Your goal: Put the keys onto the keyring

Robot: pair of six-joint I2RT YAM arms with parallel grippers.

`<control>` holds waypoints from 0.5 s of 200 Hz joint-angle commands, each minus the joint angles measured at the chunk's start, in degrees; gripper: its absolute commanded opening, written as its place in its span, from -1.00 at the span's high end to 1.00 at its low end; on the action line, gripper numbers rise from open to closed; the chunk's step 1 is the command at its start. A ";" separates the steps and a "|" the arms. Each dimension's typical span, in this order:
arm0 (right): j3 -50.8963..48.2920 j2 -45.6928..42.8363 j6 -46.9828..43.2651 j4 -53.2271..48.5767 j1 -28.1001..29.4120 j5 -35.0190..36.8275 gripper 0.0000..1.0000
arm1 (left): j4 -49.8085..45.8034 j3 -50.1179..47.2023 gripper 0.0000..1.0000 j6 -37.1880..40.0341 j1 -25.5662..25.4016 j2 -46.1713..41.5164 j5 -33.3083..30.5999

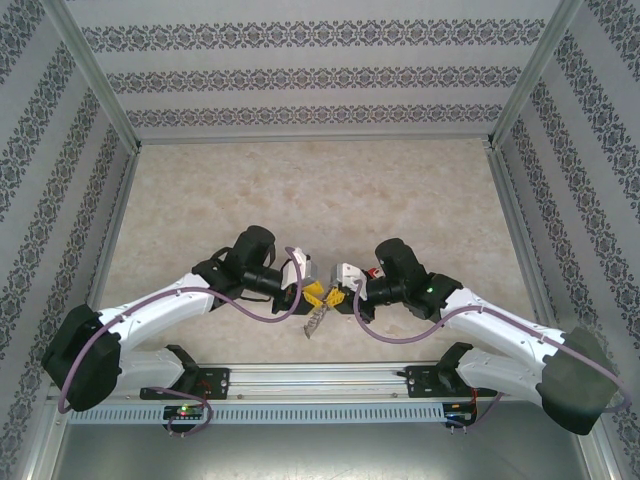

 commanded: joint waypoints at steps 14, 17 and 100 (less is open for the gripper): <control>-0.67 -0.13 -0.69 -2.25 -0.51 -0.32 1.00 | 2.21 -1.34 0.37 2.24 -0.57 -1.76 -4.21; -0.68 -0.23 -0.82 -2.38 -0.50 -0.25 1.00 | 2.11 -1.31 0.38 2.45 -0.57 -1.89 -4.55; -0.46 0.25 4.09 -2.36 -1.40 -1.65 1.00 | -3.99 2.18 0.56 7.55 -0.75 1.66 -0.77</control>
